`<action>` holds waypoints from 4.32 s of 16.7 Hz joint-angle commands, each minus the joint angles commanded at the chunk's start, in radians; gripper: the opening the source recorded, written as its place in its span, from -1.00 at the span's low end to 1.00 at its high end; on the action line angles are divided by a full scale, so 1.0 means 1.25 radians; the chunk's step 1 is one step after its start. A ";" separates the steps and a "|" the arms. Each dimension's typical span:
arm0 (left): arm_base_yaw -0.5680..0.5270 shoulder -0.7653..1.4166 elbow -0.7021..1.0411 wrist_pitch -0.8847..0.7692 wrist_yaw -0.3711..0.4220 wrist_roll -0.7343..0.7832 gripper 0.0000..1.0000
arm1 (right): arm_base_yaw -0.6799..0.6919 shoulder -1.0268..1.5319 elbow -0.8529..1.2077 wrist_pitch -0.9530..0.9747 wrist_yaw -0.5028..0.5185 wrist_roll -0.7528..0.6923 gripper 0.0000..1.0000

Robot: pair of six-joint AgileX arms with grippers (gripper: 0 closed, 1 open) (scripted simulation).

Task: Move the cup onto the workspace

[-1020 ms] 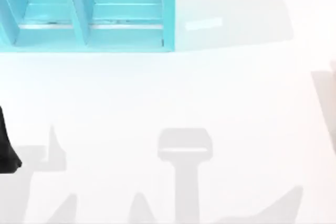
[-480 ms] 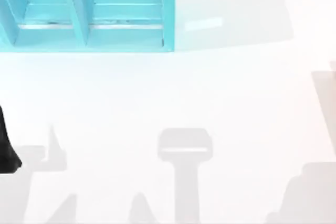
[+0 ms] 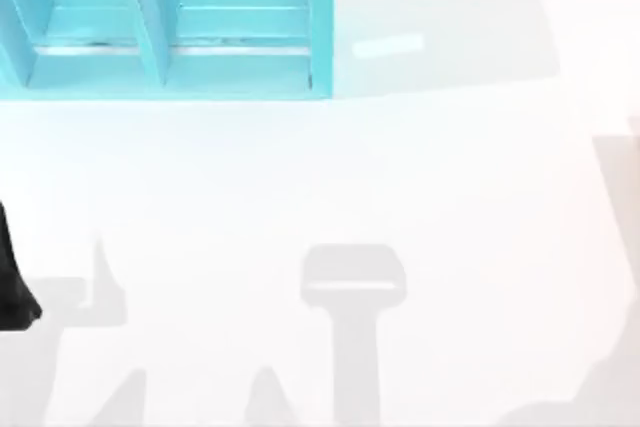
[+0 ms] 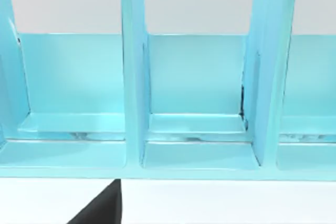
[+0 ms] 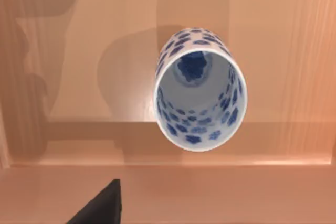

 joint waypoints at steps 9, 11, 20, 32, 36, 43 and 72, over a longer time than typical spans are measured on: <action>0.000 0.000 0.000 0.000 0.000 0.000 1.00 | 0.003 0.041 -0.135 0.184 0.000 0.004 1.00; 0.000 0.000 0.000 0.000 0.000 0.000 1.00 | 0.003 0.061 -0.192 0.263 0.000 0.004 1.00; 0.000 0.000 0.000 0.000 0.000 0.000 1.00 | 0.003 0.079 -0.243 0.322 0.000 0.004 0.70; 0.000 0.000 0.000 0.000 0.000 0.000 1.00 | 0.003 0.079 -0.243 0.322 0.000 0.004 -1.00; 0.000 0.000 0.000 0.000 0.000 0.000 1.00 | 0.003 0.079 -0.243 0.322 0.000 0.004 -1.00; 0.000 0.000 0.000 0.000 0.000 0.000 1.00 | 0.025 0.062 -0.231 0.290 0.000 0.034 -1.00; 0.000 0.000 0.000 0.000 0.000 0.000 1.00 | 0.650 0.364 0.499 -0.141 -0.001 0.659 -1.00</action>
